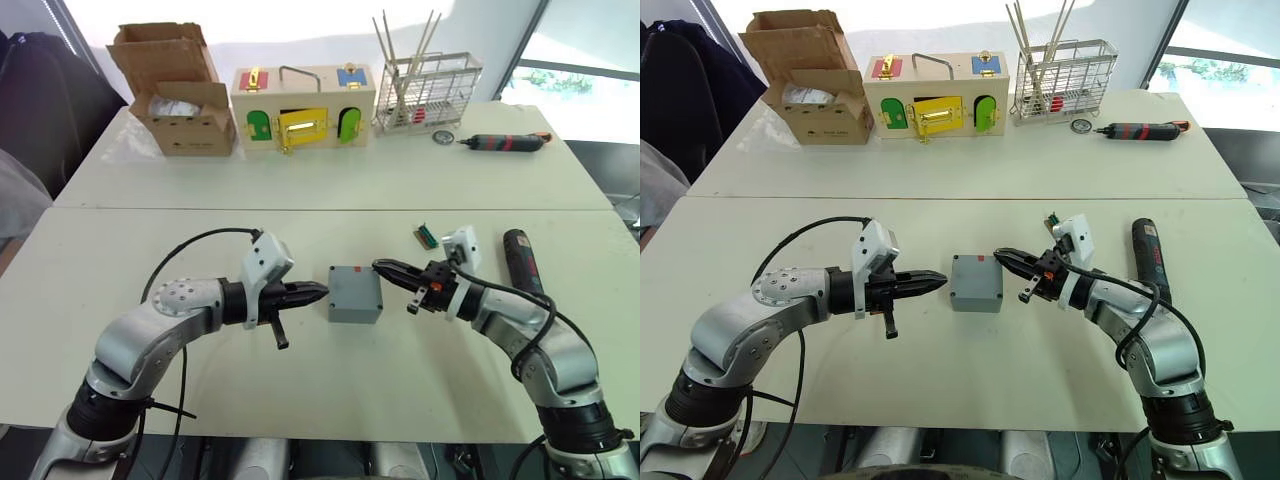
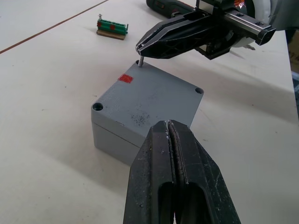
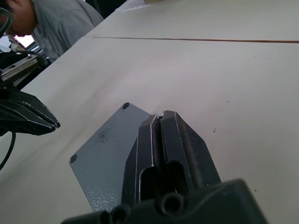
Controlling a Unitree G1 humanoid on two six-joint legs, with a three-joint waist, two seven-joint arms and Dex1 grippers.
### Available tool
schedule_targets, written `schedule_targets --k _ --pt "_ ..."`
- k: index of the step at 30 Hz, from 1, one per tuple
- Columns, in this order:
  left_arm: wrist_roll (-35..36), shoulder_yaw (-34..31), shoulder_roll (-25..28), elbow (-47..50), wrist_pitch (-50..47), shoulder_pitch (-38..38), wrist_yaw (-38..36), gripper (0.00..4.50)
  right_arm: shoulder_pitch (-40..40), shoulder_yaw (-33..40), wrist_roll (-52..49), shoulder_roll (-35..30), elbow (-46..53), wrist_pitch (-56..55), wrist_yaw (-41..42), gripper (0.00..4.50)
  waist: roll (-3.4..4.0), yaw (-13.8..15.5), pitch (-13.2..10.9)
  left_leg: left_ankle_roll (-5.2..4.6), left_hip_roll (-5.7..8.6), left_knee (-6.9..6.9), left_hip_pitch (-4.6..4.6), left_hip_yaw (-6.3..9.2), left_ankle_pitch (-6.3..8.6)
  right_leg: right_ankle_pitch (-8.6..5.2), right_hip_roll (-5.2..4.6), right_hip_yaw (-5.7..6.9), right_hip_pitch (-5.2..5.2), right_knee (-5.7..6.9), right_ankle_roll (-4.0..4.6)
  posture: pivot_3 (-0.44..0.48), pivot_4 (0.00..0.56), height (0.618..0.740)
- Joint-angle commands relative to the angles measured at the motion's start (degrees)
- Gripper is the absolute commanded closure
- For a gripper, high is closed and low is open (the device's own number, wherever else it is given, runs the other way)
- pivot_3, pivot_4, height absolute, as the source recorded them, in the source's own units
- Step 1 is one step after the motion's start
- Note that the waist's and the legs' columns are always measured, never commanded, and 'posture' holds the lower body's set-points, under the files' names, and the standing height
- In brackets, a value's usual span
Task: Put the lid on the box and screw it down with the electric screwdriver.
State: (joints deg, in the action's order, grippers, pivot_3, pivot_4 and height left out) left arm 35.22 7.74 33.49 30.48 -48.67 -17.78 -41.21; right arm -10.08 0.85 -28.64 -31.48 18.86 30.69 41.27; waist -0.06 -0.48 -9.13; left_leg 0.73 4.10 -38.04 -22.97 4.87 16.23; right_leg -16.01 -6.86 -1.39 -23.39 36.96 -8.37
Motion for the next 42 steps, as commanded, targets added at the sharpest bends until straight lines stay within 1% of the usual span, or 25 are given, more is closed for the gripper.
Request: schedule_targets --k 1,31,42 --pt "0.5 -0.4 -0.2 1.5 0.3 -0.6 0.2 4.5 -0.9 0.2 0.7 0.2 0.5 -1.2 -0.1 4.47 0.0 0.0 0.0 0.0 0.0 0.0 0.0 0.0 0.0 0.0 0.0 0.0 0.0 0.0 0.0 0.0 0.15 0.731" --pt "-0.2 0.5 -1.1 0.7 1.1 -1.2 0.7 4.5 -0.3 2.5 -0.4 -0.5 0.4 -0.1 -0.4 4.47 0.0 0.0 0.0 0.01 0.0 0.0 0.0 0.0 -0.01 0.0 0.0 0.0 0.0 0.0 0.0 0.0 0.15 0.731" --pt "-0.6 0.7 -1.3 0.4 1.4 -1.3 0.5 4.5 -0.1 0.4 1.1 -1.6 0.5 -0.7 1.4 4.47 0.0 0.0 0.0 0.01 0.0 0.0 0.0 0.0 -0.01 0.0 0.0 0.0 0.0 0.0 0.0 0.0 0.15 0.731"
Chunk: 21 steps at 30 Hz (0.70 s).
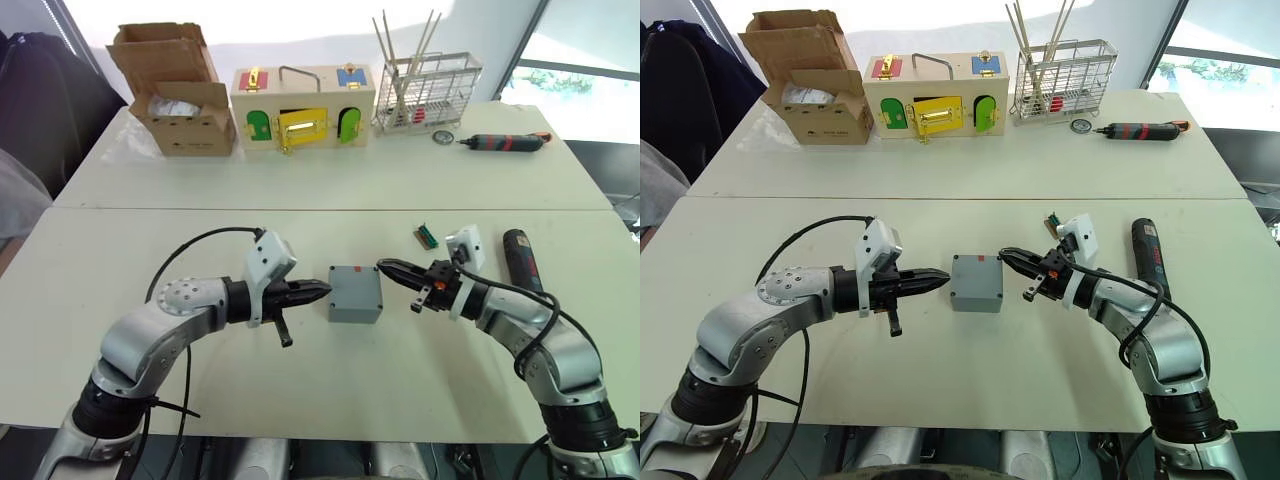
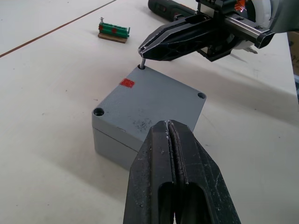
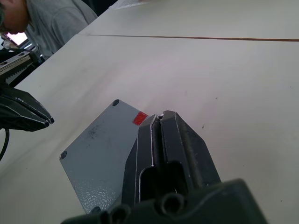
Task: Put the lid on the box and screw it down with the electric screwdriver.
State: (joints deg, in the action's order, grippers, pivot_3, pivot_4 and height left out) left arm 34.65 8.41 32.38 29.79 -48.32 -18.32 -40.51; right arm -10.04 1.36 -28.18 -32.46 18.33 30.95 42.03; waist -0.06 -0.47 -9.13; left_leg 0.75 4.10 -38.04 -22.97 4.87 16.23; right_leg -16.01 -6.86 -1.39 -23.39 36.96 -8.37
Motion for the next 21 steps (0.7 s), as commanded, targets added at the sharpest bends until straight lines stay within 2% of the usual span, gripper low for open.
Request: schedule_targets --k 1,14,17,21 --pt "-0.1 0.0 -0.2 1.2 1.0 -0.8 -0.2 4.5 -0.1 -0.3 0.9 -0.7 1.1 -1.1 0.7 4.47 0.0 0.0 0.0 0.0 0.0 0.0 0.0 0.0 0.0 0.0 0.0 0.0 0.0 0.0 0.0 0.0 0.15 0.731" --pt "-0.6 0.1 -0.7 1.1 1.2 -0.7 0.1 4.5 -1.6 -1.6 3.3 -0.1 -0.9 -2.6 1.1 4.47 0.0 0.0 0.0 0.03 0.0 0.0 0.0 0.0 -0.02 0.0 0.0 0.0 0.0 0.0 0.0 0.0 0.15 0.731" --pt "-0.6 0.1 -0.8 1.2 1.1 -0.7 0.1 4.5 -1.7 -1.2 3.2 -0.4 -0.9 -2.5 1.5 3.62 0.0 0.0 0.0 0.04 0.0 0.0 0.0 0.0 -0.02 0.0 0.0 0.0 0.0 0.0 0.0 0.0 0.15 0.731" --pt "-0.4 -0.3 -0.9 1.1 1.1 -0.7 0.2 4.5 -1.8 0.5 2.5 -1.3 0.1 -1.9 1.4 1.56 0.0 0.0 0.0 0.03 0.0 0.0 0.0 0.0 -0.02 0.0 0.0 0.0 0.0 0.0 0.0 0.0 0.15 0.731"
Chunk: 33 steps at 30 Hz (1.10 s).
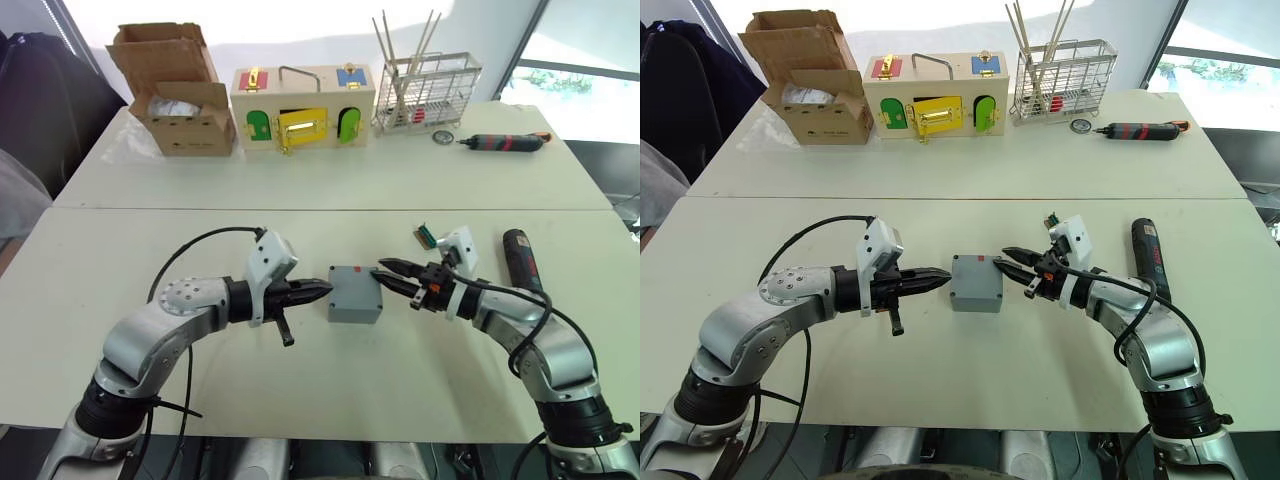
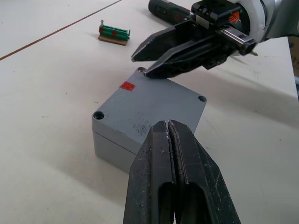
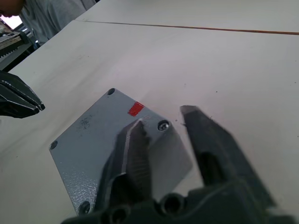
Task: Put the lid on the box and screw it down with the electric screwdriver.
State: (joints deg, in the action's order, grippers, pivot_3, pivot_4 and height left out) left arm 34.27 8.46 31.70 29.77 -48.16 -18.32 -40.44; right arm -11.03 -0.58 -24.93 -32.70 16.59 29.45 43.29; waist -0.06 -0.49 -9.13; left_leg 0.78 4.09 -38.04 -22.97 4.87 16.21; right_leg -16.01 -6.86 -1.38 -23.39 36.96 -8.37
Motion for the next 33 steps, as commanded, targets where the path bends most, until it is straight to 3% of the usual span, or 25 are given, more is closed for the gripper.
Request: schedule_targets --k 1,4,6,8,10,12,15,19,21,23,26,29,33 --pt "0.2 -0.7 -0.3 0.9 1.0 -0.7 0.1 4.5 -0.8 3.4 -1.6 -1.4 2.8 0.2 0.1 1.09 0.0 0.0 0.0 0.0 0.0 0.0 0.0 0.0 0.0 0.0 0.0 0.0 0.0 0.0 0.0 0.0 0.15 0.731" --pt "0.0 -0.7 -0.5 0.2 1.5 -1.0 -0.2 4.5 -1.2 5.9 -3.2 -1.8 4.8 2.7 -1.8 0.04 0.0 0.1 0.0 0.0 0.01 0.0 0.0 0.0 0.0 0.0 0.0 0.0 0.0 0.0 0.0 0.0 0.15 0.731" --pt "-0.1 -0.7 -0.9 -0.2 1.9 -1.5 -0.2 4.5 -1.8 8.8 -6.4 -0.6 5.8 6.4 -4.8 0.01 0.0 0.0 0.0 0.0 0.0 0.0 0.0 0.0 0.0 0.0 0.0 0.0 0.0 0.0 0.0 0.0 0.15 0.731" --pt "0.6 -1.6 -2.2 -1.0 2.2 -2.5 0.2 4.5 -4.6 14.9 -10.4 3.9 6.2 11.5 -14.5 0.01 -0.01 0.0 0.0 0.0 0.0 0.0 0.0 0.0 0.0 0.0 0.0 0.0 0.0 0.0 0.0 0.0 0.15 0.731" --pt "1.6 -2.8 -4.1 -2.1 2.0 -3.7 1.3 4.5 -8.1 18.0 -8.0 7.0 6.3 13.6 -24.4 0.01 0.0 0.0 0.0 0.03 0.01 0.0 0.0 0.0 -0.01 0.0 -0.01 -0.02 -0.01 0.01 0.0 0.0 0.15 0.731" --pt "1.6 -2.5 -5.7 -3.2 2.1 -4.9 1.6 4.5 -12.2 20.1 -10.7 9.3 4.2 18.8 -28.9 0.01 0.0 0.1 0.0 0.26 0.02 0.0 -0.02 0.0 -0.15 0.0 -0.02 -0.03 -0.04 0.02 0.0 0.0 0.15 0.731" --pt "0.9 -0.7 -7.2 -4.1 3.2 -5.8 1.2 4.5 -13.2 17.9 -10.4 10.6 5.9 14.7 -26.6 0.01 -0.01 -0.1 0.0 0.26 0.02 0.04 -0.05 0.0 -0.15 0.0 -0.01 -0.01 -0.07 0.01 0.0 0.0 0.15 0.731" --pt "1.3 0.7 -8.8 -3.7 3.4 -6.8 0.7 4.5 -14.0 20.5 -17.1 9.4 6.9 18.2 -24.3 0.01 -0.01 -0.1 0.0 0.25 0.03 0.04 -0.11 -0.01 -0.14 0.0 -0.02 -0.01 -0.11 0.01 0.0 0.0 0.15 0.731" --pt "1.1 1.6 -9.1 -3.2 3.5 -7.3 0.3 4.5 -13.5 19.9 -14.8 5.3 7.0 18.7 -23.8 0.01 -0.01 0.1 0.0 0.24 0.04 -0.01 -0.12 0.0 -0.14 0.0 -0.02 0.0 -0.08 0.01 0.0 0.0 0.15 0.731" --pt "0.8 3.3 -8.4 -2.2 4.1 -8.4 -1.6 4.5 -13.4 21.6 -13.2 -4.4 6.0 21.6 -21.0 0.01 0.03 0.2 0.0 0.22 0.06 -0.04 -0.12 0.0 -0.13 0.0 -0.03 0.0 -0.07 0.01 0.0 0.0 0.15 0.731" --pt "-0.2 5.4 -7.7 -2.0 5.1 -9.5 -3.4 4.5 -13.9 24.1 -15.0 -13.2 3.4 25.5 -17.7 0.01 0.03 0.3 0.0 0.16 0.07 -0.09 -0.21 -0.03 -0.1 0.0 -0.04 0.01 -0.11 -0.03 0.0 0.0 0.15 0.731" --pt "-3.1 8.7 -6.5 -2.7 8.1 -11.0 -6.7 4.5 -12.1 22.0 -15.6 -32.5 -1.5 36.9 -7.8 0.01 0.2 0.2 -0.1 -0.15 0.06 -0.09 -0.23 -0.08 0.07 0.0 -0.04 0.0 -0.1 -0.05 0.0 0.0 0.15 0.731" --pt "-5.4 11.1 -6.8 -3.6 10.9 -12.0 -8.4 4.5 -9.9 16.7 -16.1 -46.9 -9.7 45.5 0.7 0.01 0.18 -0.2 -0.1 -0.29 -0.02 -0.09 -0.21 -0.07 0.15 0.0 -0.01 0.08 0.02 -0.22 0.01 0.0 0.15 0.731"
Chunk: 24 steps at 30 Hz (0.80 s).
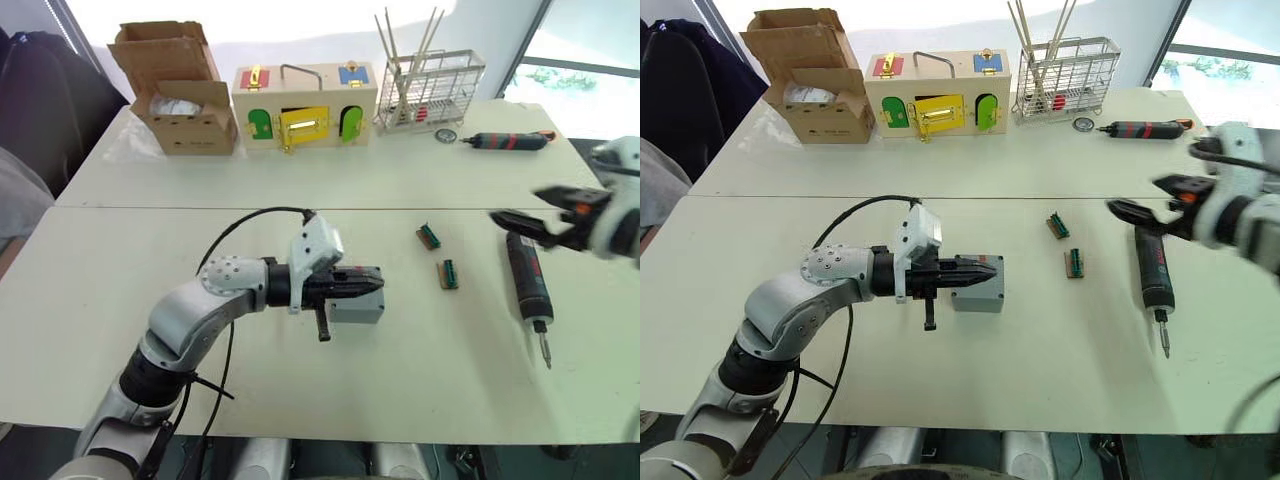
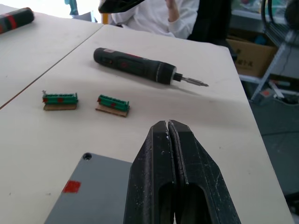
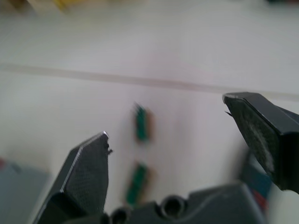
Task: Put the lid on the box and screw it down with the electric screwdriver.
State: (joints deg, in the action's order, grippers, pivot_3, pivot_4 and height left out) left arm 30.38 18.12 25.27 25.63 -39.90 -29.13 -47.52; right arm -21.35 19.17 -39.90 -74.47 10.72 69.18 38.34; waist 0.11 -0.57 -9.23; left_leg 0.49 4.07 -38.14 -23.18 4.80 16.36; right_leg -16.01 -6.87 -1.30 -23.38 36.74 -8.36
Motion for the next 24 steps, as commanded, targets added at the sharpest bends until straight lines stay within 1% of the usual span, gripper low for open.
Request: schedule_targets --k 1,3,5,8,11,17,19,24 --pt "-2.0 2.0 -0.6 0.4 3.1 -1.3 -1.4 4.5 0.8 -4.4 -1.4 -7.3 -5.4 7.2 7.8 0.01 0.02 -0.2 0.0 -0.02 -0.01 -0.01 0.02 -0.05 0.01 0.0 0.0 -0.04 0.01 -0.03 0.0 0.0 0.15 0.731" --pt "-3.0 3.0 -0.5 0.5 4.0 -1.2 -2.2 4.5 -1.5 -7.4 -1.8 -8.4 -9.6 10.4 10.0 0.01 0.01 -0.3 0.0 -0.06 -0.02 -0.01 0.03 -0.09 0.04 0.01 0.0 -0.06 0.02 -0.06 0.0 0.0 0.15 0.731" --pt "-3.5 3.7 -0.8 1.1 4.3 -0.8 -2.1 4.5 -3.6 -11.6 -0.8 -8.9 -13.4 10.7 12.6 0.01 0.04 -0.2 0.0 -0.07 -0.02 0.0 0.03 -0.1 0.04 0.01 -0.01 -0.07 0.01 -0.08 0.0 0.0 0.15 0.731" --pt "-3.5 4.6 -1.2 1.9 4.2 0.3 -2.4 4.5 -8.7 -18.0 -0.5 -8.1 -17.6 14.0 16.1 0.01 0.08 0.0 0.0 -0.06 0.0 -0.01 -0.02 -0.09 0.04 0.01 -0.02 -0.07 -0.03 -0.09 -0.01 0.0 0.15 0.731" --pt "-4.0 5.6 -2.2 2.6 4.0 1.2 -1.5 4.5 -14.9 -24.9 2.1 -6.2 -22.0 15.5 17.7 0.01 0.07 0.0 0.0 -0.06 0.01 -0.01 -0.05 -0.09 0.03 0.01 -0.03 -0.07 -0.04 -0.14 -0.01 0.0 0.15 0.731" --pt "-4.2 5.6 -3.4 4.1 3.0 2.8 0.9 4.5 -24.0 -37.3 9.9 -2.8 -29.2 13.8 21.7 0.01 0.07 0.1 0.0 -0.04 0.04 -0.04 -0.1 -0.06 0.02 0.02 -0.03 -0.05 -0.06 -0.17 -0.02 0.0 0.15 0.731" --pt "-4.2 5.3 -3.7 5.1 2.5 3.8 2.3 4.5 -26.5 -42.4 13.5 -1.0 -31.7 12.0 23.4 0.01 0.07 0.1 0.0 0.14 0.05 -0.04 -0.12 -0.06 -0.08 0.02 -0.04 -0.05 -0.08 -0.18 -0.02 0.0 0.15 0.731" --pt "-4.0 5.4 -4.7 6.0 1.7 4.8 4.6 4.5 -30.0 -50.4 20.5 2.8 -36.7 7.6 27.7 0.01 0.07 0.1 0.0 0.2 0.05 -0.05 -0.12 -0.06 -0.11 0.02 -0.04 -0.05 -0.08 -0.17 -0.03 0.0 0.15 0.731"
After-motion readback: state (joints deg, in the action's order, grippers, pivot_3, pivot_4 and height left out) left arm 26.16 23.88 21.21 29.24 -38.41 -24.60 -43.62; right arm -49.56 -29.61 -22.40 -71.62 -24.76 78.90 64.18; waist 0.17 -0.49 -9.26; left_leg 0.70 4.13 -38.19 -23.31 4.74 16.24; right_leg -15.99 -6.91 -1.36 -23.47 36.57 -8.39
